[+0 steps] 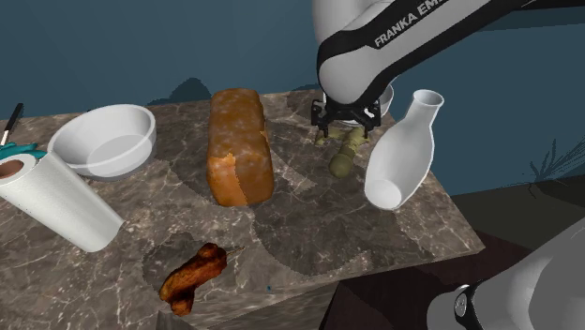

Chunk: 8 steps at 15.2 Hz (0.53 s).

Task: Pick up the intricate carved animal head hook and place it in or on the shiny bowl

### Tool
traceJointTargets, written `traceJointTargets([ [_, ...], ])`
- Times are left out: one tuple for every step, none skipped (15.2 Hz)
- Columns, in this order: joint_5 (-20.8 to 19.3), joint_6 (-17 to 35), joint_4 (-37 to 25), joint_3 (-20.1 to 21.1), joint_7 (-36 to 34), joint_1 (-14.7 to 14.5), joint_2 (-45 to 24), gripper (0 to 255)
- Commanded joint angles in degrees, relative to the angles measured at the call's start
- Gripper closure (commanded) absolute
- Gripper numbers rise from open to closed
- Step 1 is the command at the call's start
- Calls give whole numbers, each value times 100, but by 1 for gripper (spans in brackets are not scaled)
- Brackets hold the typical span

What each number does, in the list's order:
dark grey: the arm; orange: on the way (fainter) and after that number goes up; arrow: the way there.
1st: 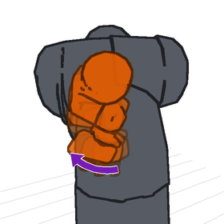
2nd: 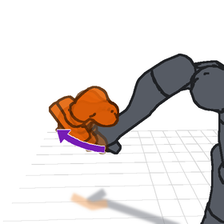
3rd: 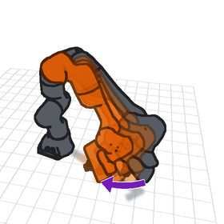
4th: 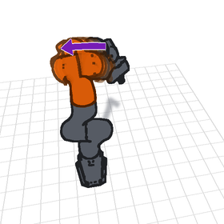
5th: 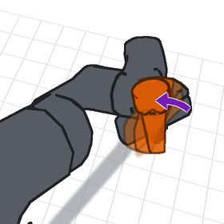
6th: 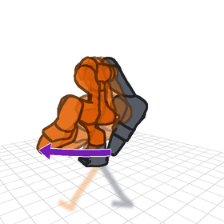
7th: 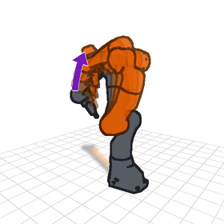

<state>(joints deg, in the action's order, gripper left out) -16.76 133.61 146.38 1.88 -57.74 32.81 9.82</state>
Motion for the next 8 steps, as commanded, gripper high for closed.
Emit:
traceJointTargets([
  [-80, 180, 55, -24, -74, 47, -126, 0],
  [-113, 265, 80, -32, -95, 61, -187, 0],
  [-148, 350, 104, -40, -116, 76, -249, 0],
  [-184, 436, 126, -49, -138, 91, -313, 0],
  [-221, 521, 147, -57, -162, 106, -378, 0],
  [-244, 570, 158, -63, -176, 114, -416, 0],
  [-243, 570, 158, -63, -175, 114, -415, 0],
  [-244, 570, 158, -63, -176, 114, -416, 0],
])
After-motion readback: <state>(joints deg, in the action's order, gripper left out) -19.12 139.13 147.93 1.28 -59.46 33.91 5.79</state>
